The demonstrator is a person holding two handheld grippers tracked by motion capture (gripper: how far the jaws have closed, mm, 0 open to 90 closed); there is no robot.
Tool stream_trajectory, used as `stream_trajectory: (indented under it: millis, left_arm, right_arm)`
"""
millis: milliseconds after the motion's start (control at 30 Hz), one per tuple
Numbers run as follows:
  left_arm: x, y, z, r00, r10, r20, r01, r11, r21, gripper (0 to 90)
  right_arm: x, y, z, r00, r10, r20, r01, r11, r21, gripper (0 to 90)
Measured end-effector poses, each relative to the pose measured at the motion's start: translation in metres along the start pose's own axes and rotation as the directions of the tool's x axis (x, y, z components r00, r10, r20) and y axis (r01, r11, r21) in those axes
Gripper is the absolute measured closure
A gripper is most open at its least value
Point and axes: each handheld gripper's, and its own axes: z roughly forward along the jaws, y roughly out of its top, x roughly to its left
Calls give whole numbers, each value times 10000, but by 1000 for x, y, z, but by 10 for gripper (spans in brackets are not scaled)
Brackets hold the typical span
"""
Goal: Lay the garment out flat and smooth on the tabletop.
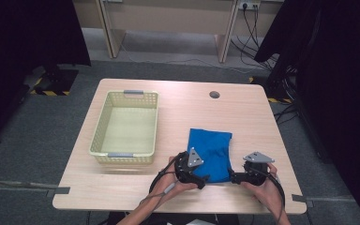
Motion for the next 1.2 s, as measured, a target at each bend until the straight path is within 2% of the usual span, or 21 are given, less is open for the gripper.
stream_trajectory:
  millis: [167,233,433,500,567,600,633,800,833,900,1000,1033,1067,1100,1200]
  left_arm:
    - [-3,11,5,9999,103,-80,-105,9994,-319,149]
    - [-10,18,10,9998,192,-58,-194,9987,-477,149]
    - [-22,26,24,9990,428,111,-423,9981,-454,162]
    - [-23,27,27,9990,426,102,-422,9982,-426,171]
    - [-20,31,35,9987,479,-195,-486,9982,-353,184]
    - [-20,31,35,9987,479,-195,-486,9982,-353,188]
    - [-15,34,41,9964,597,-607,-618,9975,-337,191]
    - [-8,37,49,9963,445,-740,-467,9985,-283,225]
    - [-7,37,51,9960,448,-767,-469,9986,-252,244]
    - [-3,38,55,9947,566,-863,-586,9981,-201,381]
    - [1,39,57,9936,526,-999,-541,9985,-124,565]
    - [8,40,57,9946,197,-1017,-196,9998,21,626]
    - [8,40,57,9946,197,-1017,-196,9998,21,674]
    - [15,40,56,9955,-190,-929,195,9998,46,706]
    - [20,40,52,9949,-336,-952,343,9994,61,773]
  right_arm:
    - [0,0,0,10000,8,32,-8,10000,74,69]
    - [-1,-1,0,10000,18,21,-18,10000,91,70]
    - [-2,-2,-1,9998,177,40,-178,9997,147,71]
    - [-2,-2,-2,9998,164,58,-165,9998,134,71]
    - [-1,-2,-2,9999,121,90,-122,9999,111,72]
    - [-1,-2,-2,9999,117,95,-118,9999,111,72]
    - [-1,-2,-2,9999,130,88,-131,9998,120,72]
    - [-1,-2,-2,9999,85,129,-86,9999,100,72]
    - [0,-2,-2,9999,100,138,-102,9999,102,71]
    - [-1,-2,-2,9998,94,150,-95,9999,108,70]
    - [0,-2,-2,9998,60,180,-62,9999,91,70]
    - [0,-2,-2,9998,72,179,-73,9999,92,70]
    - [0,-2,-2,9998,75,179,-76,9999,90,70]
    - [0,-2,-2,9998,57,185,-58,9999,86,70]
    - [0,-2,-2,9998,68,174,-70,9999,91,70]
